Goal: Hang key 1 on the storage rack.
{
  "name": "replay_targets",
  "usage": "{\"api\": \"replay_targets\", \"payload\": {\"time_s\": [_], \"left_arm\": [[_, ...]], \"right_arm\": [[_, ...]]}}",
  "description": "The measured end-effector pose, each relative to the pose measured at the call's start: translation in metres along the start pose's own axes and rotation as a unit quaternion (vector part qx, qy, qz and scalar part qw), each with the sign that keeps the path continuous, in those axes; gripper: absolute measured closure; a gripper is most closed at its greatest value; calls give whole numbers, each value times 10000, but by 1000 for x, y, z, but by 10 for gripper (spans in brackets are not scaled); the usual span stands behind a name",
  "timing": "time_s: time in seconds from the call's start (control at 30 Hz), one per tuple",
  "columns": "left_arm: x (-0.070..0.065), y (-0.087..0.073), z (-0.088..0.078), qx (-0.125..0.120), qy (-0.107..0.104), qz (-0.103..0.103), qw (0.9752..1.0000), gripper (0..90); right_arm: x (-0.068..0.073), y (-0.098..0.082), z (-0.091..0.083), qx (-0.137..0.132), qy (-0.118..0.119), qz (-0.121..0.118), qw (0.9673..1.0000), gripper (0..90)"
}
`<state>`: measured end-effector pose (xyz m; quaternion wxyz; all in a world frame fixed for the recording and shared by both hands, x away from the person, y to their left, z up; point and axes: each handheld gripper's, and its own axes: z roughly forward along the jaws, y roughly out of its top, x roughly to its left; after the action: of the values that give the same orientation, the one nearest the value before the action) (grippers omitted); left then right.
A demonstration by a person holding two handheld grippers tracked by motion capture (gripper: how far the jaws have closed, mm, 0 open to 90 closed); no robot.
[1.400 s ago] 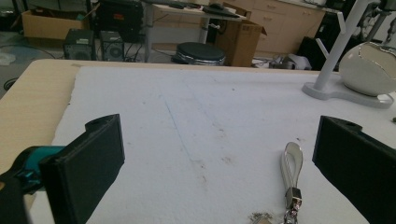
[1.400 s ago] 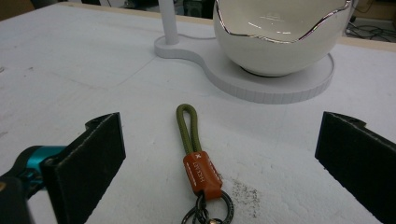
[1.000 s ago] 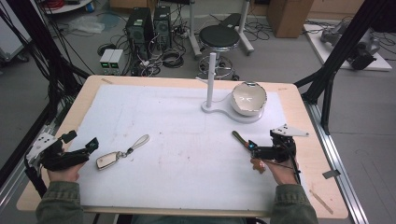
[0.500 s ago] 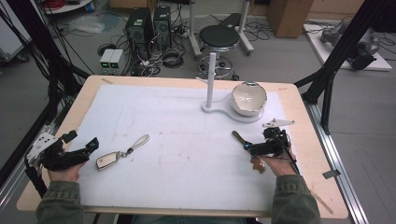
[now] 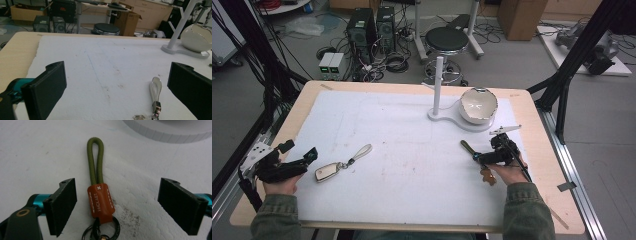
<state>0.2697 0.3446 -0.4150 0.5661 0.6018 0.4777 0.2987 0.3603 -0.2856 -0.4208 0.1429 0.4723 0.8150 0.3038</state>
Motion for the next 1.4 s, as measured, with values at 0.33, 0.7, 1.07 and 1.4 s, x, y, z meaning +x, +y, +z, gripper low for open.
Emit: {"api": "replay_targets", "payload": {"time_s": [0.33,0.7,1.07,1.4], "left_arm": [[0,0,0,-2,-5,3,10000,26],[0,0,0,-3,-6,1,10000,26],[0,0,0,4,-21,7,10000,26],[0,0,1,23,-43,-6,10000,26]], "right_arm": [[-1,-1,9,284,168,-19,9995,383],[6,-1,7,329,-22,-358,9988,700],[11,1,-2,154,308,-343,9988,713],[15,10,-23,-205,503,-167,9984,717]]}}
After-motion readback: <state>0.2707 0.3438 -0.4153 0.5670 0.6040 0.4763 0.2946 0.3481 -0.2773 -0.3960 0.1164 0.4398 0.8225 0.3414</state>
